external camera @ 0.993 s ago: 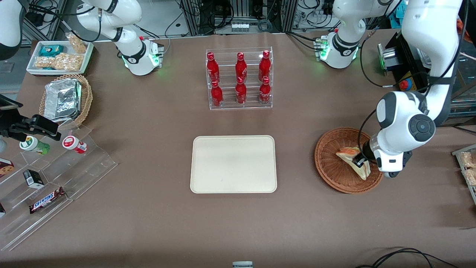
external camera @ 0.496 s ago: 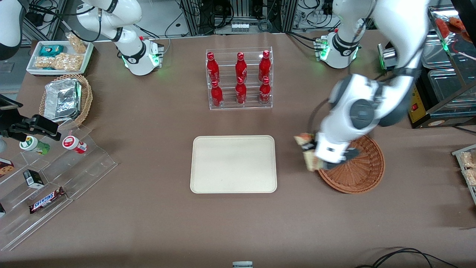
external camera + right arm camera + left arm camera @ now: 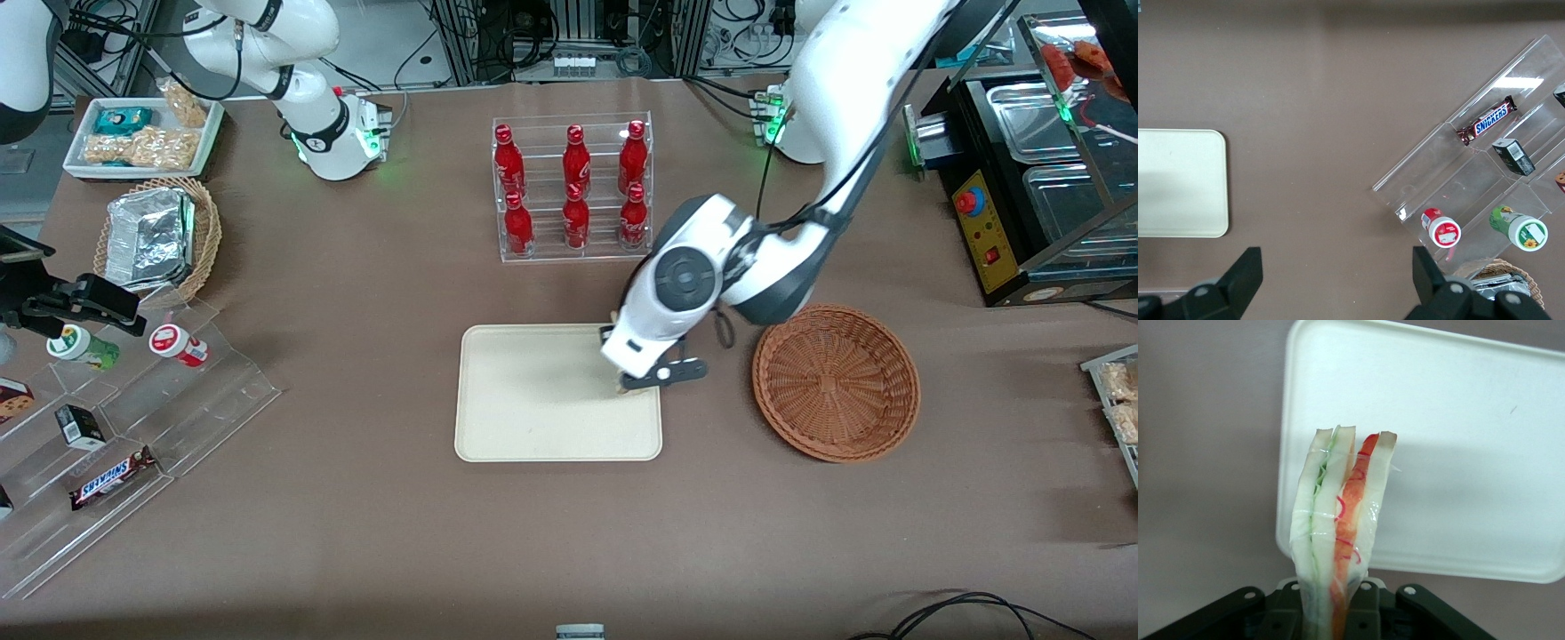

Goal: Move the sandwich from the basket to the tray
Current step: 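Lift the sandwich and carry it over the white tray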

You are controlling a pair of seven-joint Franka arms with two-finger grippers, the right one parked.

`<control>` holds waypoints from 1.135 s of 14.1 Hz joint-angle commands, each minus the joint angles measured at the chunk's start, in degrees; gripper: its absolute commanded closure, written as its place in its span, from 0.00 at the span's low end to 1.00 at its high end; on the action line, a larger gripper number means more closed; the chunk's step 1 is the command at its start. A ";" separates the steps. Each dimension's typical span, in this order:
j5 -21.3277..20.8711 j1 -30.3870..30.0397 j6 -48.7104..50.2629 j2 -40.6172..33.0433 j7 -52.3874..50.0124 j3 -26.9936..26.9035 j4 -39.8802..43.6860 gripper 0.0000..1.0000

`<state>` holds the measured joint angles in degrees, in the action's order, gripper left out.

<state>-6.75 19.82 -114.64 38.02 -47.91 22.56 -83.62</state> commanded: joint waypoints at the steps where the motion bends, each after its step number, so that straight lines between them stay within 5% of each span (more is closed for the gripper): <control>1: -4.40 4.08 1.17 7.14 0.53 -0.59 8.02 0.86; 6: -5.29 9.53 1.79 15.58 0.36 -2.33 19.53 0.85; 10: -5.29 10.59 1.09 16.56 -0.08 -3.05 20.07 0.84; 16: -5.29 10.68 0.64 16.82 -2.10 -3.05 20.07 0.69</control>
<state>-11.14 29.56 -114.63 53.87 -48.76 20.04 -65.71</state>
